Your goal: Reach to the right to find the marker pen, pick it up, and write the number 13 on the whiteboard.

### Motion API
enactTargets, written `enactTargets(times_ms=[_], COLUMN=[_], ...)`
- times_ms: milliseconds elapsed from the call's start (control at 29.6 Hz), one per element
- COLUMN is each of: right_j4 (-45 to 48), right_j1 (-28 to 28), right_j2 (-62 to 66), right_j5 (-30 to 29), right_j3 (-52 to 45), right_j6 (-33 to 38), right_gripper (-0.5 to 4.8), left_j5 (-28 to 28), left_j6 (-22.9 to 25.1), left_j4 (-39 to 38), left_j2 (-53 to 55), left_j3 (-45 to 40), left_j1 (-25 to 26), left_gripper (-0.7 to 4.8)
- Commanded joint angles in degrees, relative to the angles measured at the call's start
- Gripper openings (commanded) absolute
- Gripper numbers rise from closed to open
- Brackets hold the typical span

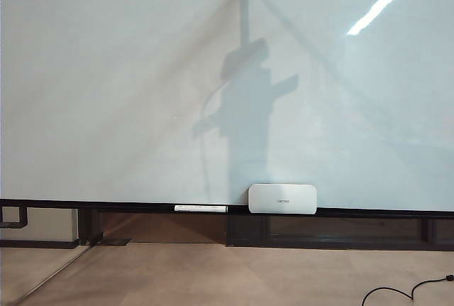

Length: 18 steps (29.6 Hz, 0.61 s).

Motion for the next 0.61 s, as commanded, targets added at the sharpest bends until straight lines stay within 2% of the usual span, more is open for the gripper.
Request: enactTargets(times_ms=[34,607], right_j4=[-3.26,-12.46], right_j1=[-0.07,-0.07], right_j2=[-0.13,-0.09], right_j5=[1.57,1.62], right_j3=[0.26,0.15], right_j6=[-0.11,0.33], right_gripper=[-0.02,-0.02], left_j5=[0.11,0.13], left_j6=[0.22,0.17], left_j4=[1.11,-0.31], left_j2=[-0.09,-0.09], left_j3=[0.92,1.68], left_j1=[0.0,0.0], left_gripper=[-0.06,-0.06])
